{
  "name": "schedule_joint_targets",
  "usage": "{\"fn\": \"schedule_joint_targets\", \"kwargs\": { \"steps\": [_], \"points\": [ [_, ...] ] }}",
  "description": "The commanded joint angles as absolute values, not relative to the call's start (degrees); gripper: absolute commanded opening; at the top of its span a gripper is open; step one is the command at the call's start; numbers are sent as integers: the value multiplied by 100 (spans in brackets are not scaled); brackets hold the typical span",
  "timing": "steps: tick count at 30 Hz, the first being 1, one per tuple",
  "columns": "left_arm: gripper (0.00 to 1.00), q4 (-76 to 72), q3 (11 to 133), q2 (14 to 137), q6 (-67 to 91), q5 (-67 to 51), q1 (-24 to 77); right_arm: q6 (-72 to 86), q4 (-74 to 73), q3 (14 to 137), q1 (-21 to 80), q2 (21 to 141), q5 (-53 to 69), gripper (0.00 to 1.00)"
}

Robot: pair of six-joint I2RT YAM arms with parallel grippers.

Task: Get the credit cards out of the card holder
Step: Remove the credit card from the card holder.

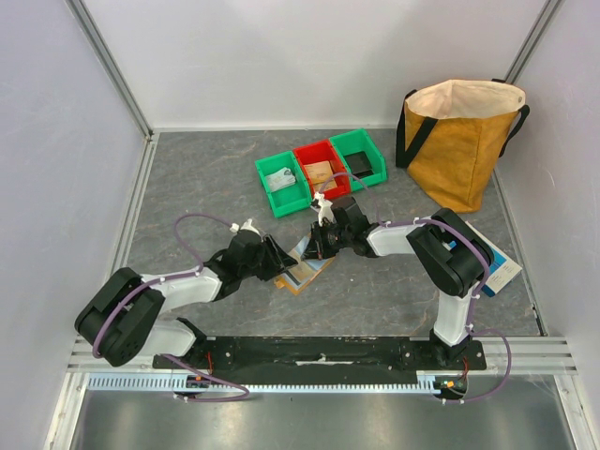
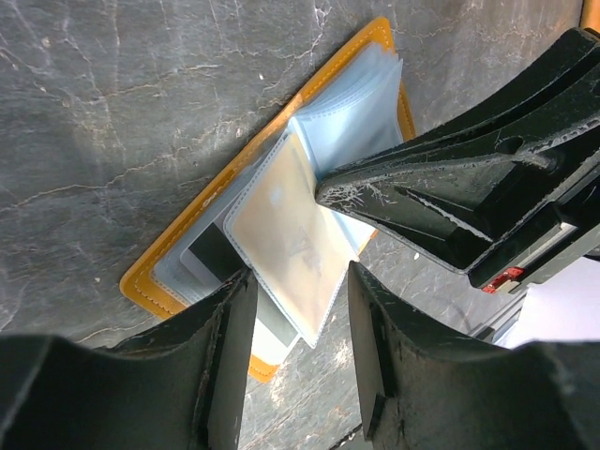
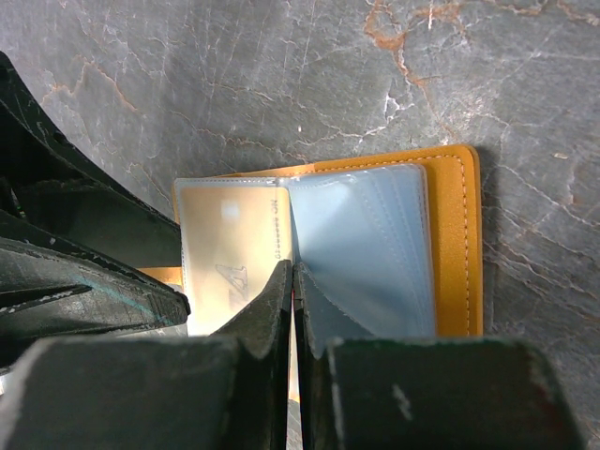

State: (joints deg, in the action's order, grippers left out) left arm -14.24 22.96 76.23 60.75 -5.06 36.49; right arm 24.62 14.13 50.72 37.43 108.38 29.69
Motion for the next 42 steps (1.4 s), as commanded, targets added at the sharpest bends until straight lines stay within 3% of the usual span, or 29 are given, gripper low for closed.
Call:
{"fn": "schedule_joint_targets", "kwargs": {
  "steps": [1,7,12,15,22,28,42],
  "points": [
    [50,-1670,2075,7717,6354,-466,3647,2083,-53,4623,3797,11347,2347,7],
    [44,-1977,2170,7752,6381,-536,3656,2039,176,4535,3797,10829,2312,9],
    [42,-2065,2504,7848,6179,-650,3647,1986,158,4526,3779,9943,2058,31],
    [41,-2188,2698,8041,6161,-790,3647,1978,106,4518,3771,9538,1742,38],
    [41,-2373,3137,8560,6170,-1125,3691,1916,53,4254,3727,8737,1098,39],
    [42,-2189,3085,8333,6047,-993,3726,1925,184,4184,3718,8991,1616,35],
    [43,-1485,3076,7998,5634,-844,3893,1977,404,4465,3735,9650,2075,40]
  ]
}}
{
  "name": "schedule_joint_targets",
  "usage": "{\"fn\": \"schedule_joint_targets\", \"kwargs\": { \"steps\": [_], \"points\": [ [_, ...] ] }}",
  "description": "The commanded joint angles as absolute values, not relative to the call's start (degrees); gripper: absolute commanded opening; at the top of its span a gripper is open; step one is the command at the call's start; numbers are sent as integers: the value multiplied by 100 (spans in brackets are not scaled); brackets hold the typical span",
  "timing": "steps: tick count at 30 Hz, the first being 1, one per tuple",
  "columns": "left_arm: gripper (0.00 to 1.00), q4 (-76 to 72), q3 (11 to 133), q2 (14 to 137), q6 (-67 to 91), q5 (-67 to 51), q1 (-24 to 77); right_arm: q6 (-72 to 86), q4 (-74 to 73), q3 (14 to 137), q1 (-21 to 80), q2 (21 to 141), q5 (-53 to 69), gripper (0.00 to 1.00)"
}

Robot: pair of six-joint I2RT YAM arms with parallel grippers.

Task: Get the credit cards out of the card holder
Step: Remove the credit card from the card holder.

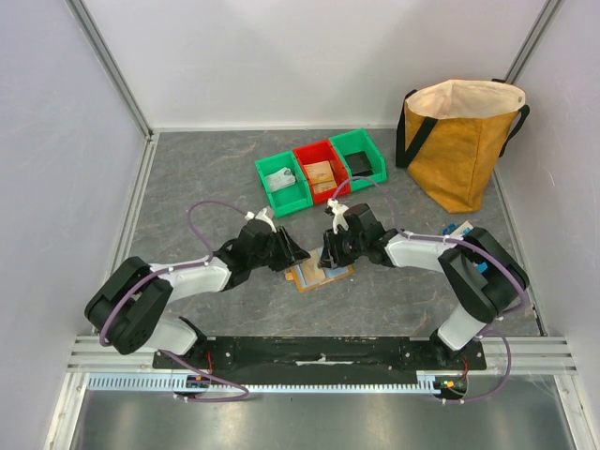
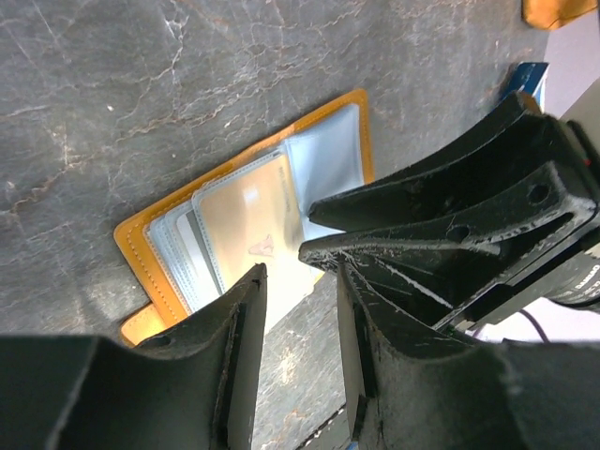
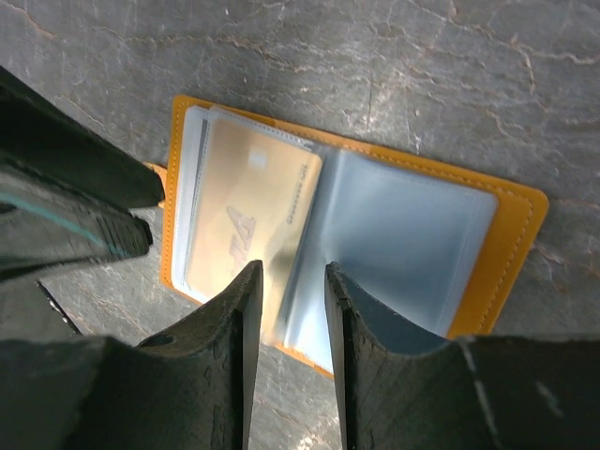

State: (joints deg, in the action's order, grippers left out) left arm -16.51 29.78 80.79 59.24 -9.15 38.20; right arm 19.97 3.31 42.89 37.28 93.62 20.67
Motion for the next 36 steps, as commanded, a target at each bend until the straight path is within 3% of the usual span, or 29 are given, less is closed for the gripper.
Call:
{"fn": "schedule_joint_targets", "kwargs": {
  "steps": [1,12,15,36],
  "points": [
    [43,-1477,3085,7998,5634,-852,3902,1978,413,4456,3735,9711,2048,39],
    [43,-1362,3111,8086,5616,-861,3946,2215,457,3964,3665,10019,1828,12],
    [43,-1354,3120,8121,5607,-870,3946,2250,606,3806,3612,10081,1951,9],
    [44,-1265,3375,8622,5607,-958,3981,2250,782,3665,3524,10160,2118,7]
  ]
}}
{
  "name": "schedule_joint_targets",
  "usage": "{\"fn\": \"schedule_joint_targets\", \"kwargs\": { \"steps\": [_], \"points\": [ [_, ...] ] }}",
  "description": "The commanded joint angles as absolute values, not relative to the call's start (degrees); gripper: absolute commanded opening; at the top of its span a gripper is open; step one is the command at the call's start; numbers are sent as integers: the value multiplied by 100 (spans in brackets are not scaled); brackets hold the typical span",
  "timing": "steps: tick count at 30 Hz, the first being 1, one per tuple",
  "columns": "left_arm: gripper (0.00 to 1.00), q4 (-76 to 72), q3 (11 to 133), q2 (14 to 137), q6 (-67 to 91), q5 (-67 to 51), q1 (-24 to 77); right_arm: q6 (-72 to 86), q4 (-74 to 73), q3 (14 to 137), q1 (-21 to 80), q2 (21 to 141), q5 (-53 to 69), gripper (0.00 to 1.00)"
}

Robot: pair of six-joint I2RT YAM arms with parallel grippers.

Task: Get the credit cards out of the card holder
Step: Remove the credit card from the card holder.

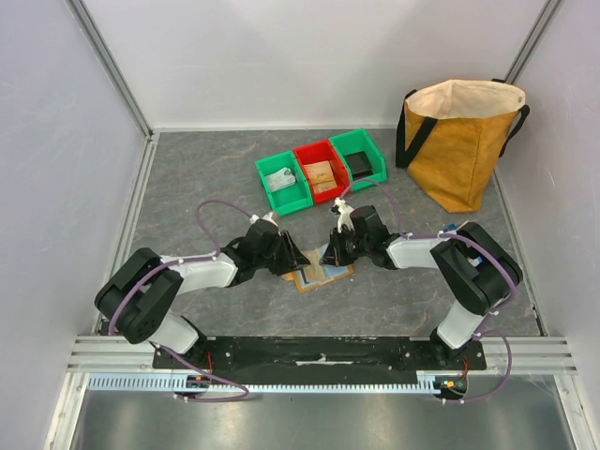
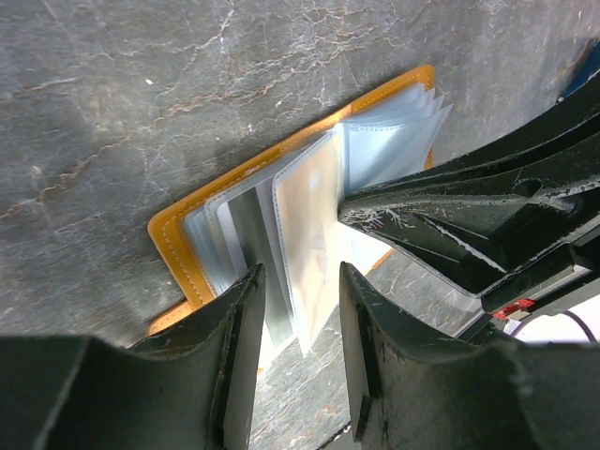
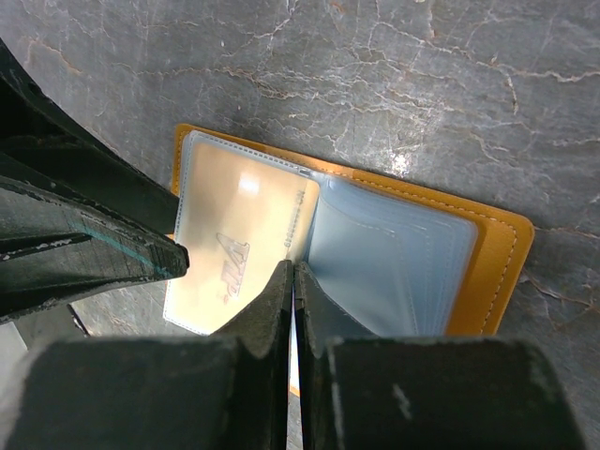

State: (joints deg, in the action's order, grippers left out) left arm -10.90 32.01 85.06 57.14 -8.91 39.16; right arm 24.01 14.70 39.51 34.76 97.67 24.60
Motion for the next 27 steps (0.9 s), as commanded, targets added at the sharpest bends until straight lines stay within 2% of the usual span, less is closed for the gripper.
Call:
{"fn": "schedule_joint_targets", "kwargs": {
  "steps": [1,7,11,15,17,20,27],
  "points": [
    [44,-1300,3384,8648,5634,-1002,3990,2250,791,3665,3524,10151,2127,7],
    [42,-1608,3427,8806,5844,-1204,4052,2303,852,3683,3524,10099,2180,7],
    [36,-1819,3480,8973,5933,-1309,4122,2364,975,3665,3516,9967,2206,8],
    [11,-1846,3507,9070,5950,-1301,4122,2452,1098,3674,3516,9678,2189,18],
    [3,-1758,3533,9053,5907,-1266,4113,2461,1081,3691,3507,9458,2127,26],
    [2,-1417,3629,8965,5705,-1187,4113,2417,906,3726,3516,9072,1891,36],
    [4,-37,4261,8763,4844,-975,4096,2364,510,3595,3507,8087,1074,49]
  ]
}}
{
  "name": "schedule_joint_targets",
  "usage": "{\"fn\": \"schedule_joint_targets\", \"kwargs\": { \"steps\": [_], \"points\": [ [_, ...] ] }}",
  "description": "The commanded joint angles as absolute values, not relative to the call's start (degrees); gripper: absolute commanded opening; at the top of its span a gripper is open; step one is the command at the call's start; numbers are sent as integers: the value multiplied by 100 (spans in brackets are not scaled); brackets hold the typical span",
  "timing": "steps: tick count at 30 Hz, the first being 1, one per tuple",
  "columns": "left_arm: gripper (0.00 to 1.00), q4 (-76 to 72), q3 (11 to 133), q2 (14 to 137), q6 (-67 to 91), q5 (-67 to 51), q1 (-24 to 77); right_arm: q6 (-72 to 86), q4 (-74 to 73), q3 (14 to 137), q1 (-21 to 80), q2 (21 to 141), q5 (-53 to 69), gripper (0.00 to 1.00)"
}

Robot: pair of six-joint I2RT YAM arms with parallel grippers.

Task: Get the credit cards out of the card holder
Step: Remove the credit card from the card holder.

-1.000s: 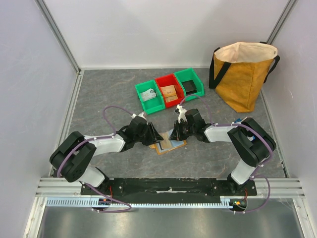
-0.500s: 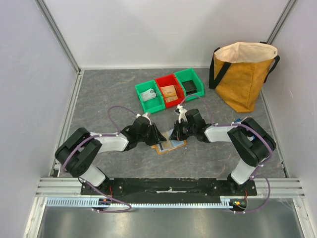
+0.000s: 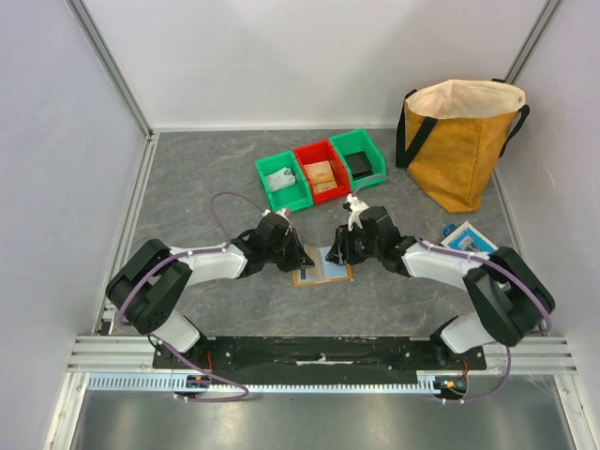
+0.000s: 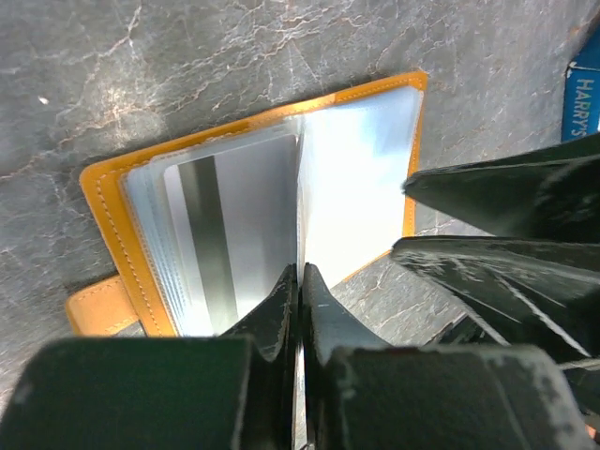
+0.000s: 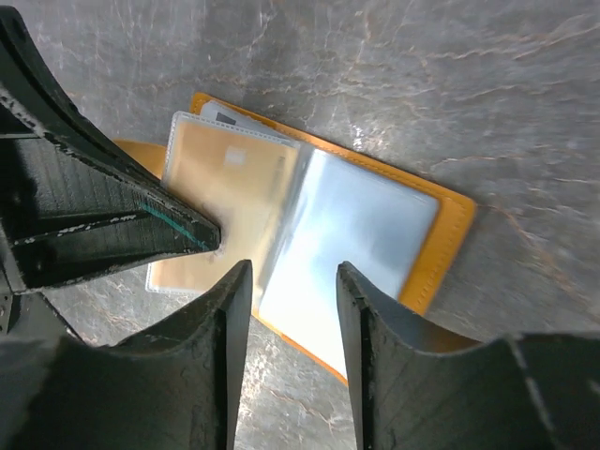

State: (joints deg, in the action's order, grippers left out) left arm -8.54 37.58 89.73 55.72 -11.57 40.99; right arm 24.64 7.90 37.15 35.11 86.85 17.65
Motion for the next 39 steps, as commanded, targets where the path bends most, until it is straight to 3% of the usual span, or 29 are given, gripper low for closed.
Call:
{"fn": "schedule_joint_targets", "kwargs": {
  "steps": [1,16,25,34,39],
  "points": [
    [6,-35,4402,8780,4747,-1028,4096,2364,466,3525,3498,7947,881,50],
    [42,141,5747,9773,4632,-1845,4403,2382,202,2848,3498,6671,-430,56],
    [45,-297,6267,10433,4877,-2083,4922,2487,9,2567,3498,5635,-1063,54],
    [46,-536,5231,9379,4983,-1415,4457,2461,316,2759,3481,6239,-18,41],
    [57,-633,4721,9150,4939,-1705,4184,2513,693,3005,3410,6960,614,28]
  ]
}}
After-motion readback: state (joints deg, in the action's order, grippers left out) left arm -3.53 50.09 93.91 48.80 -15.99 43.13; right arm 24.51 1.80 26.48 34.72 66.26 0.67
